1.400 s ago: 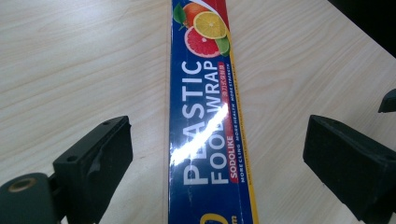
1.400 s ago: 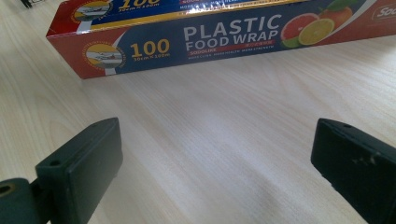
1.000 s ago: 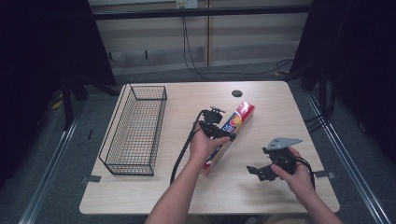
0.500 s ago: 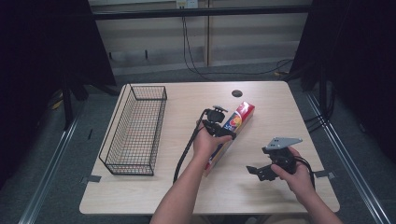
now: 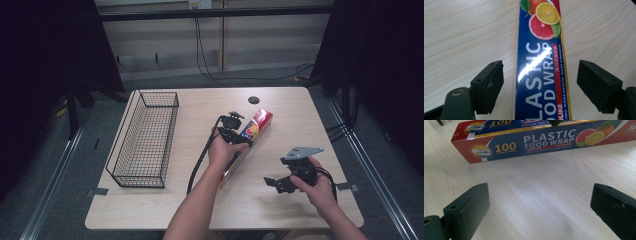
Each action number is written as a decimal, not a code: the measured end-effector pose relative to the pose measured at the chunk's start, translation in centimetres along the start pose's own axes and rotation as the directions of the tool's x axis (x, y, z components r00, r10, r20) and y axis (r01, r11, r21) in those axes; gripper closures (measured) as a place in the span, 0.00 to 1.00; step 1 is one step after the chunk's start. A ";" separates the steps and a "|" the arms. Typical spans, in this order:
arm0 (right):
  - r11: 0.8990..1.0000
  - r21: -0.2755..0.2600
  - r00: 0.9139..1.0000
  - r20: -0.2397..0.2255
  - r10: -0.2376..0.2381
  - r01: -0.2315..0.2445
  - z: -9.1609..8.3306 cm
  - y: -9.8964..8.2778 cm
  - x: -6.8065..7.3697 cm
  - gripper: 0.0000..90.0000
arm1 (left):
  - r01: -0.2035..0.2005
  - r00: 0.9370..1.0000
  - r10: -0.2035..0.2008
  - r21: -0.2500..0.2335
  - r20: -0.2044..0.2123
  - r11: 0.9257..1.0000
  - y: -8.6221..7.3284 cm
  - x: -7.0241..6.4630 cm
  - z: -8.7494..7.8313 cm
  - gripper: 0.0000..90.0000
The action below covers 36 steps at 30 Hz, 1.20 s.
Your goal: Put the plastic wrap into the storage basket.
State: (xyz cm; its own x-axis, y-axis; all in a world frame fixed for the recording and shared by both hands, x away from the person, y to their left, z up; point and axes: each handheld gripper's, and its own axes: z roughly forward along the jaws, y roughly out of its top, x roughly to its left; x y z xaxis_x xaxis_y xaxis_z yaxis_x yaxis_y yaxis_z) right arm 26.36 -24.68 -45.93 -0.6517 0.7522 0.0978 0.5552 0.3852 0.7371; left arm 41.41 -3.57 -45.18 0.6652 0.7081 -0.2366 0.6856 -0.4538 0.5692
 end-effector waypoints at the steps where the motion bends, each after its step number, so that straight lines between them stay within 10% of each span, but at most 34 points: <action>1: 1.000 -0.001 1.000 -0.001 0.002 -0.002 0.0 0.0 0.0 0.02 | 0.004 1.000 -0.004 -0.004 -0.002 1.000 0.0 -0.1 0.2 0.24; 36: 1.000 -0.004 1.000 -0.003 0.001 -0.001 -0.1 0.1 -0.2 0.02 | -0.029 0.999 0.032 0.062 -0.035 0.998 0.7 -0.6 2.2 0.37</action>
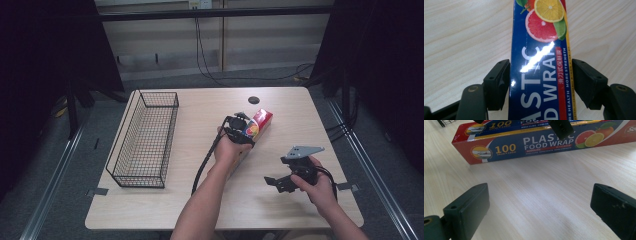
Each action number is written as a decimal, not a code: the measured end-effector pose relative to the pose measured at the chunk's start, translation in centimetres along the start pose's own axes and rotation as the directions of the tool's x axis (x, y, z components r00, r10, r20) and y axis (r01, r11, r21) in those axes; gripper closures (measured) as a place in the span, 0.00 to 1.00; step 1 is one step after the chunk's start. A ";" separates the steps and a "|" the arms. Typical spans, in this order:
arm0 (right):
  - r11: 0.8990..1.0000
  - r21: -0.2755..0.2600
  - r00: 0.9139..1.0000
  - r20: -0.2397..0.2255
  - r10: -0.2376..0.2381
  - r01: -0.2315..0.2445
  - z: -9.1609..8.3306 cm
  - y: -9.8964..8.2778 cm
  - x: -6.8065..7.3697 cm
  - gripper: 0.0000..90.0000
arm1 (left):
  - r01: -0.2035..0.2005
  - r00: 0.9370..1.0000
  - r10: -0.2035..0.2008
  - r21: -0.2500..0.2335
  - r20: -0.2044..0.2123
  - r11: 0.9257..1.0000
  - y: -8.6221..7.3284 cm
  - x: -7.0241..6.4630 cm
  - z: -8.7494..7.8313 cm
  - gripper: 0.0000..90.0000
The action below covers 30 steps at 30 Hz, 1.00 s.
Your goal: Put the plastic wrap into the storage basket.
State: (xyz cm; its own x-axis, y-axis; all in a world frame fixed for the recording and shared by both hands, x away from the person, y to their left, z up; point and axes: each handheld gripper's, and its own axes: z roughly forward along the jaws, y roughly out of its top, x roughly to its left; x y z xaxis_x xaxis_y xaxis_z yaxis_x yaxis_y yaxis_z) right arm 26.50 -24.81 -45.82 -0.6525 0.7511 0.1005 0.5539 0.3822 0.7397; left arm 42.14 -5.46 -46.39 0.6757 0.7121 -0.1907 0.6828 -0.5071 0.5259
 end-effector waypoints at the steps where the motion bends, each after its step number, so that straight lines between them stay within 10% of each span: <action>1: 1.000 0.001 1.000 0.000 0.000 0.000 0.0 0.0 0.0 0.02 | 0.014 1.000 -0.014 0.004 -0.007 1.000 0.0 0.0 0.2 0.39; 11: 1.000 -0.001 1.000 -0.004 -0.007 0.007 0.0 0.1 0.0 0.02 | -0.054 0.996 0.059 0.078 -0.070 0.995 0.8 -1.0 -0.1 0.47; 30: 1.000 -0.004 1.000 0.001 -0.013 0.013 0.1 0.1 0.0 0.02 | 0.025 0.995 -0.013 0.122 -0.097 0.992 0.6 0.4 -3.2 0.49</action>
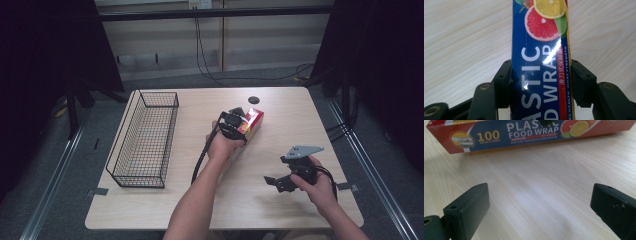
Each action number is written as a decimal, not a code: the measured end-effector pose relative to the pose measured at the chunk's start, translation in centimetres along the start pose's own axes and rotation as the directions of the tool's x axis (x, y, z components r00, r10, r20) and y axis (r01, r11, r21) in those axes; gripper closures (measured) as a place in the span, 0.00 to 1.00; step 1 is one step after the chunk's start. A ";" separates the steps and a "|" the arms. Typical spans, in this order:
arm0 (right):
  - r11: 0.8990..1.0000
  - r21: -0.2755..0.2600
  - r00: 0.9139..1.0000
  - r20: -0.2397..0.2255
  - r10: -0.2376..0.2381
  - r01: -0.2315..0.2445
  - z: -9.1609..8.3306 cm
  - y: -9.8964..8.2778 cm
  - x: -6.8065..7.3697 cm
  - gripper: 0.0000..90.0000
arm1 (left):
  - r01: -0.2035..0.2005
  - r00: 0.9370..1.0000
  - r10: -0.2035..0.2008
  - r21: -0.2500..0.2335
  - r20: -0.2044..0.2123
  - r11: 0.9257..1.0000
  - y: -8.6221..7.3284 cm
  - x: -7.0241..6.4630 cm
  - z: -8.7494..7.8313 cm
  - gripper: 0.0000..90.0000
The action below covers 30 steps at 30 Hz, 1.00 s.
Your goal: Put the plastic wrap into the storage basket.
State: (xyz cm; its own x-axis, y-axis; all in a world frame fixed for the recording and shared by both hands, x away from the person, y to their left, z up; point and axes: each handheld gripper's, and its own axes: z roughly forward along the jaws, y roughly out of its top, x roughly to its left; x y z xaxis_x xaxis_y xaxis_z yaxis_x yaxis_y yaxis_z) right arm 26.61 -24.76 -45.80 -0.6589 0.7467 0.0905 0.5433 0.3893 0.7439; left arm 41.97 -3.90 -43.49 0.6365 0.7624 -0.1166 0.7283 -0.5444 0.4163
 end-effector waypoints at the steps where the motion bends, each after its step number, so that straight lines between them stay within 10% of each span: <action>1: 1.000 0.007 1.000 0.006 -0.007 0.007 0.0 0.0 0.1 0.02 | 0.003 1.000 -0.003 0.005 -0.003 1.000 0.0 0.3 -0.5 0.49; 30: 1.000 -0.001 1.000 0.003 -0.012 0.012 -0.1 0.2 0.3 0.02 | 0.087 0.995 -0.087 -0.016 -0.051 0.996 -0.4 2.9 -5.5 0.49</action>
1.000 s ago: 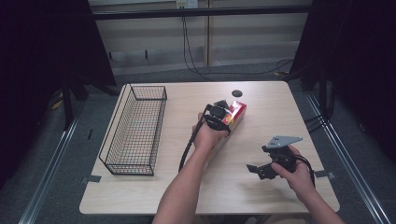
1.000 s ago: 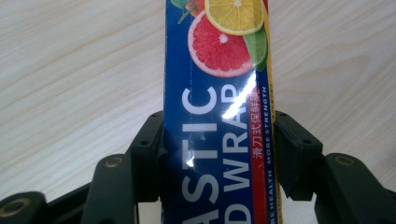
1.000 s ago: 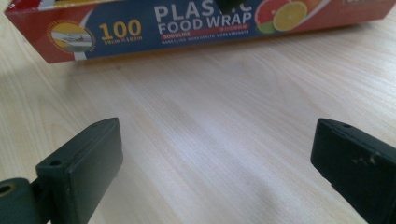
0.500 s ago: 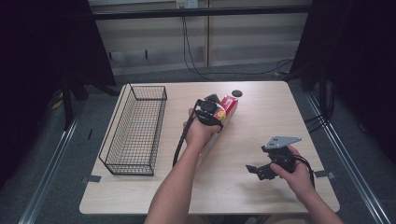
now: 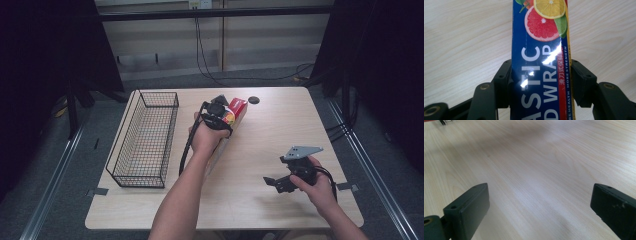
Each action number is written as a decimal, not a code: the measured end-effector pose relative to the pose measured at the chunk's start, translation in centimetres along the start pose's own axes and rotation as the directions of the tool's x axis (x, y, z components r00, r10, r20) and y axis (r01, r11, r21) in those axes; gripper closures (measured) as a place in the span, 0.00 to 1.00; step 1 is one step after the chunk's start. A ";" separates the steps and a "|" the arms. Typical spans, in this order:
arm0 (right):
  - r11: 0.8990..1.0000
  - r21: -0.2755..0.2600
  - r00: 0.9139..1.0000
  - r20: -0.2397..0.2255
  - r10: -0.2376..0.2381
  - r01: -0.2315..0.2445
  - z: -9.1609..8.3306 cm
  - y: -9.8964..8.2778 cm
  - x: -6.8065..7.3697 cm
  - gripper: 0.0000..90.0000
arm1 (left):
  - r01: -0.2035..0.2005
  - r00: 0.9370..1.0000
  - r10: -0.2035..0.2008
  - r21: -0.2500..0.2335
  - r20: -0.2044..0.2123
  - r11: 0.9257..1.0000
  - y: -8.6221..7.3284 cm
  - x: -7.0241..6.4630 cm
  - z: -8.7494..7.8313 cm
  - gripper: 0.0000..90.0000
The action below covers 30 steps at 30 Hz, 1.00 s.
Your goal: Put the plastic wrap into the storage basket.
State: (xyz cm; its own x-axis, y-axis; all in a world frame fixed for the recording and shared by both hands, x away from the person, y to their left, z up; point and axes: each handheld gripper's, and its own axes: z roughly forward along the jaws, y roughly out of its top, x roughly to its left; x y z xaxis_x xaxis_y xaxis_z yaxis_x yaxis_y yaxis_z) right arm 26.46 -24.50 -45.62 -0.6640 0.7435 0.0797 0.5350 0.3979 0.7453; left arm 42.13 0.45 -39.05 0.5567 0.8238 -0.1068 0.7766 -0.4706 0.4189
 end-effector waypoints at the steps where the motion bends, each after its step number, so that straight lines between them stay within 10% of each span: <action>1: 1.000 0.001 1.000 -0.001 0.003 -0.003 0.0 0.0 0.0 0.02 | 0.009 1.000 -0.009 -0.006 0.002 1.000 0.0 0.2 -0.2 0.49; 30: 1.000 0.010 1.000 -0.017 -0.002 0.002 0.1 0.1 0.1 0.03 | 0.081 0.996 -0.082 -0.023 -0.046 0.996 -0.7 3.1 -4.2 0.49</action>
State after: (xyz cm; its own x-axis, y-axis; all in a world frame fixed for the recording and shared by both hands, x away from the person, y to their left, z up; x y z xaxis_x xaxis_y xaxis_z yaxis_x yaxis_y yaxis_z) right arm 26.53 -24.37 -45.56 -0.6740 0.7332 0.0898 0.5389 0.4050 0.7387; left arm 42.11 4.67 -35.85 0.4769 0.8733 -0.0992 0.8123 -0.3948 0.4293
